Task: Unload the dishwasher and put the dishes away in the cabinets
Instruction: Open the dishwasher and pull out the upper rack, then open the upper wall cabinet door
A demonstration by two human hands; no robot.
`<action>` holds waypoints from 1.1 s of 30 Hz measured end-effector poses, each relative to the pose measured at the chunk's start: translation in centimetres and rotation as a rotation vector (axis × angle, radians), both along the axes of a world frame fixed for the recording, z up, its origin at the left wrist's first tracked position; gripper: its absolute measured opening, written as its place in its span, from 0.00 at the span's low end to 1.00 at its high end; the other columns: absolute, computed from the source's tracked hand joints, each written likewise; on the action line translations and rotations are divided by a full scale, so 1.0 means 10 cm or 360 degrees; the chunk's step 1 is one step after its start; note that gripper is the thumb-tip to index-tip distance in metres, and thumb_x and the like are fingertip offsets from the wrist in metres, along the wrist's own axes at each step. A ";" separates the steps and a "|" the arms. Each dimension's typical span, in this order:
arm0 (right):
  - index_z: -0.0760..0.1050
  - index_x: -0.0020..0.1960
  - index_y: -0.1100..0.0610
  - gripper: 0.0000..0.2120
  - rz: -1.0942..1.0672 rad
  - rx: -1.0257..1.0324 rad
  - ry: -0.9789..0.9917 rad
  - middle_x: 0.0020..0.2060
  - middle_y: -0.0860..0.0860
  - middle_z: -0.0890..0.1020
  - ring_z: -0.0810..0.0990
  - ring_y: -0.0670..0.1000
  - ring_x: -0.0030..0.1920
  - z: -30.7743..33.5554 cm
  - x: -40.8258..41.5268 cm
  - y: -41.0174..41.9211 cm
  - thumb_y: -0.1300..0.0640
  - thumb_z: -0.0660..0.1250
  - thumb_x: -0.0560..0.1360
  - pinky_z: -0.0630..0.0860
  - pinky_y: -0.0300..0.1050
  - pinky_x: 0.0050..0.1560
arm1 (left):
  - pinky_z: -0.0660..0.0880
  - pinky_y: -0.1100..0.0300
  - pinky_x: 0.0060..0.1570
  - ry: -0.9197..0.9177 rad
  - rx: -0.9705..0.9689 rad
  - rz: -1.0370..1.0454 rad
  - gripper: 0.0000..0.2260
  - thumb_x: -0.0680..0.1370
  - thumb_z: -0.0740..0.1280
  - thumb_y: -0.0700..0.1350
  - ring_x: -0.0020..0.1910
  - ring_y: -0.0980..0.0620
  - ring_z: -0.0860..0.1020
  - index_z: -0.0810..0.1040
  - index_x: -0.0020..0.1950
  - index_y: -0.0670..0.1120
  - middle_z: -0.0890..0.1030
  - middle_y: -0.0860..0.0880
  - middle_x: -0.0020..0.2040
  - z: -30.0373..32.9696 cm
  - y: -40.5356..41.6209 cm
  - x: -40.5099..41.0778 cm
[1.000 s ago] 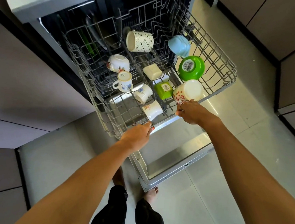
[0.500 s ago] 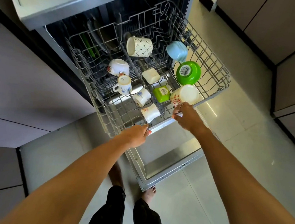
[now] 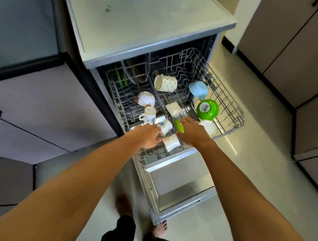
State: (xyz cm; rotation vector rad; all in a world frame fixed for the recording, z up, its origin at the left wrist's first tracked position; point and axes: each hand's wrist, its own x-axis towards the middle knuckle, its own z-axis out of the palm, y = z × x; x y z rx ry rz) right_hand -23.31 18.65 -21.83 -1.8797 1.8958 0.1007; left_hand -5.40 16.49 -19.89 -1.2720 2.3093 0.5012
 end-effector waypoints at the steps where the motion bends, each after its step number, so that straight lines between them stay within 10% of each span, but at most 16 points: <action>1: 0.65 0.69 0.60 0.23 0.0050 -0.0021 0.0025 0.68 0.55 0.65 0.69 0.59 0.67 0.13 0.03 -0.05 0.49 0.61 0.78 0.68 0.57 0.63 | 0.72 0.48 0.57 -0.0005 -0.0045 -0.0030 0.20 0.81 0.56 0.53 0.60 0.44 0.74 0.69 0.68 0.44 0.73 0.44 0.63 0.10 -0.03 0.08; 13: 0.66 0.69 0.60 0.24 0.0382 -0.0512 0.0142 0.67 0.56 0.66 0.70 0.60 0.65 1.90 0.57 -1.03 0.47 0.59 0.79 0.68 0.58 0.64 | 0.69 0.50 0.62 0.0103 -0.0760 -0.0002 0.19 0.82 0.55 0.49 0.66 0.46 0.70 0.67 0.71 0.44 0.71 0.47 0.68 1.58 -0.60 0.90; 33: 0.65 0.71 0.58 0.25 0.1010 -0.1234 -0.0003 0.69 0.53 0.67 0.68 0.56 0.69 3.93 3.81 -1.76 0.47 0.62 0.78 0.64 0.54 0.68 | 0.64 0.51 0.66 0.0051 -0.1489 0.0765 0.20 0.80 0.58 0.50 0.69 0.46 0.68 0.66 0.72 0.47 0.70 0.47 0.70 3.46 -0.80 3.84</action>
